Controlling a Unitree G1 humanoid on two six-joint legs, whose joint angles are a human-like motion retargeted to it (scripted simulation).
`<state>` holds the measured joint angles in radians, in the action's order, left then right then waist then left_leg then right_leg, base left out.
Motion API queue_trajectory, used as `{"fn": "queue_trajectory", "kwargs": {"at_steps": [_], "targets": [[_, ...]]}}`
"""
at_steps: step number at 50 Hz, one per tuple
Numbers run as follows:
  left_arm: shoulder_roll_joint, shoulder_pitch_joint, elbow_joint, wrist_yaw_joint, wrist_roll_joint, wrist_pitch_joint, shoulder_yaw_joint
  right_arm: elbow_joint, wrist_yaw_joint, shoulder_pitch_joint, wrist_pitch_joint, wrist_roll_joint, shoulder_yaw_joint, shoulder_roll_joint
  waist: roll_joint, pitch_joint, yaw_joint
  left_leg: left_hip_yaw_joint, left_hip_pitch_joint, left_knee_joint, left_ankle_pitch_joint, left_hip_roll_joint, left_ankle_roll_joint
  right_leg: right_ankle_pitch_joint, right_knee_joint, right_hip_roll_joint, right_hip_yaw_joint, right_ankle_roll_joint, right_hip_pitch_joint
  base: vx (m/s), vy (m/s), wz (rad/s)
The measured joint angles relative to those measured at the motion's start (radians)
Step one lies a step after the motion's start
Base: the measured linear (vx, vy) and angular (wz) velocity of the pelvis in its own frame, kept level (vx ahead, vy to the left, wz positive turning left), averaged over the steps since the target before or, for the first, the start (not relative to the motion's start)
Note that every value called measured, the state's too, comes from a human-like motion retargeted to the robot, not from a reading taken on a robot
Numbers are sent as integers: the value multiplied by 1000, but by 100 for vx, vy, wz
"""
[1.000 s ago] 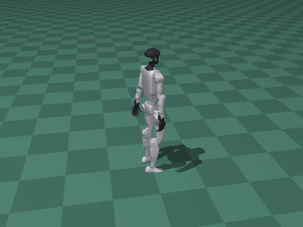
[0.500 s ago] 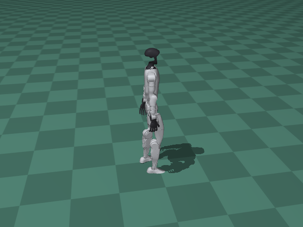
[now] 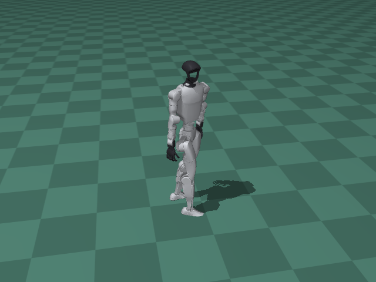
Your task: Upper body actions
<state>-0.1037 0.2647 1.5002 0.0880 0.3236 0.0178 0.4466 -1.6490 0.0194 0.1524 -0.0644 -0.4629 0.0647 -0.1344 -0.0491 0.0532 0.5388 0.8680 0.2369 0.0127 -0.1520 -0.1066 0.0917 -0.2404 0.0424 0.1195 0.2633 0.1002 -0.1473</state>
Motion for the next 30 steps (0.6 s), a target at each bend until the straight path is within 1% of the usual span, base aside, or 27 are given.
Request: {"fn": "queue_trajectory", "kwargs": {"at_steps": [5, 10, 15, 23, 30], "targets": [[18, -6, 2, 1, 3, 0, -1, -22, -10, 13, 9, 12, 1, -4, 11, 26, 36, 54, 27, 22, -12, -2, 16, -8, -5, 4, 23, 28, 1, -7, 11, -96], [34, -17, 1, 1, 4, 0, -10, -26, -15, 8, 12, 22, 11, -1, 21, 37, 53, 106, 50, 35, -19, 5, 29, -3, -8, 10, 48, 61, 1, -3, 9, -93], [43, -23, -11, 5, 13, -8, -22, -29, -19, -3, 14, 32, 16, 1, 17, 44, 79, 130, 58, 36, -22, 7, 35, -1, -9, 17, 59, 77, -1, -2, 8, -45], [41, -31, -25, 3, 30, -11, -25, -50, -22, -16, 20, 57, 30, -7, 5, 51, 87, 118, 57, 37, -24, 7, 34, 4, -10, 16, 53, 74, 3, 1, 1, 3], [42, -24, -23, 3, 19, -9, -9, -51, -19, -31, 22, 66, 39, -22, -2, 48, 56, 73, 51, 32, -21, 13, 25, 11, -9, 5, 20, 43, 17, 7, -1, 44]]}}
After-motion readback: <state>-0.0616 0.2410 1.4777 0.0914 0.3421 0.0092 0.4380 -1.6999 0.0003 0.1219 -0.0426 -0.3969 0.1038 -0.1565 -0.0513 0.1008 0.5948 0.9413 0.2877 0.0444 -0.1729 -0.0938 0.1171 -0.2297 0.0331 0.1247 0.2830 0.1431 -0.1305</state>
